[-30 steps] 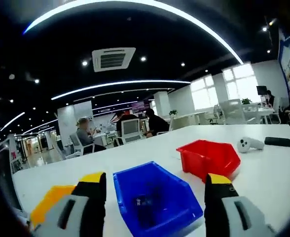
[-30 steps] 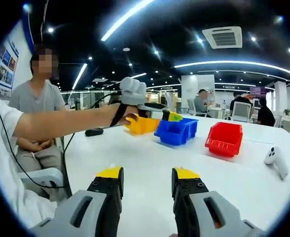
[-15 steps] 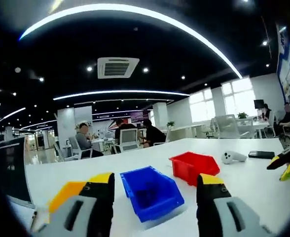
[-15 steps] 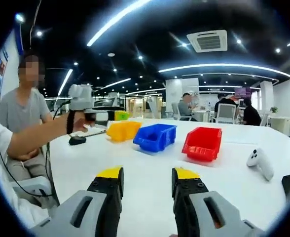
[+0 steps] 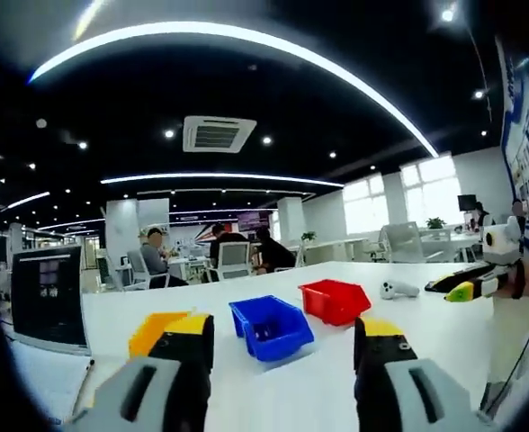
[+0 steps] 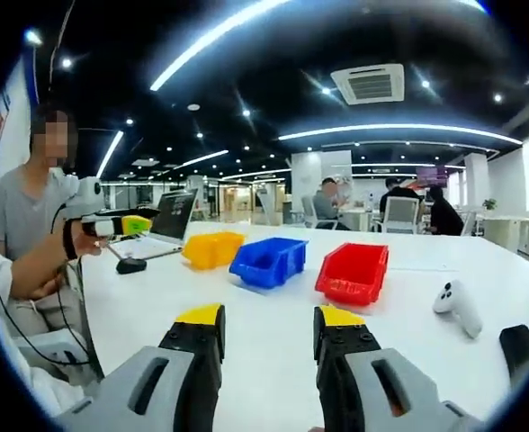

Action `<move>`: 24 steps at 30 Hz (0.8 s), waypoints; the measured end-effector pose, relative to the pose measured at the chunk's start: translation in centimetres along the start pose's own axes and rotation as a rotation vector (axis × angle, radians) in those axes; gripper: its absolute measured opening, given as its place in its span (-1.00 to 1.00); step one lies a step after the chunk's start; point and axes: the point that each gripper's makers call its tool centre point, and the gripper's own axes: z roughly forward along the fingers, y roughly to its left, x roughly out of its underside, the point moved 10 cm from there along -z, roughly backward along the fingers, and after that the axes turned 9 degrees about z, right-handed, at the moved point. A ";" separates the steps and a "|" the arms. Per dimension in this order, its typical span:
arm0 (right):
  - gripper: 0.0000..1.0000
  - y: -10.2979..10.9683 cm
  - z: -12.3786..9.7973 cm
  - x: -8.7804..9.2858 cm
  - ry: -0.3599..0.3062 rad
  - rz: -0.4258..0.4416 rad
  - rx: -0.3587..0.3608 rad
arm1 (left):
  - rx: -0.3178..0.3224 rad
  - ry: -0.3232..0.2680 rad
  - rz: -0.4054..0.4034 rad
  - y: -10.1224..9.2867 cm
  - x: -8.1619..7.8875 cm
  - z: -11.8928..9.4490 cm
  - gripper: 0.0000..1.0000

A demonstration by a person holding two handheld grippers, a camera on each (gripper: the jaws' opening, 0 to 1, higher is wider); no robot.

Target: Take apart the toy blocks one by one and place each separated block into its matching bin, sorting the blocks by their type until all the connected pieces are disassembled and separated into the correct bins

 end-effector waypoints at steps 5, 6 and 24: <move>-0.19 0.2 0.0 0.3 0.008 -0.001 -0.005 | 0.006 0.017 -0.063 0.8 1.7 -1.8 0.21; -0.19 0.2 0.0 0.4 0.008 0.001 -0.005 | -0.001 0.023 -0.067 1.0 2.0 -2.0 0.20; -0.18 0.5 0.0 0.4 0.014 -0.004 0.006 | -0.025 0.034 -0.079 2.0 2.7 -2.6 0.16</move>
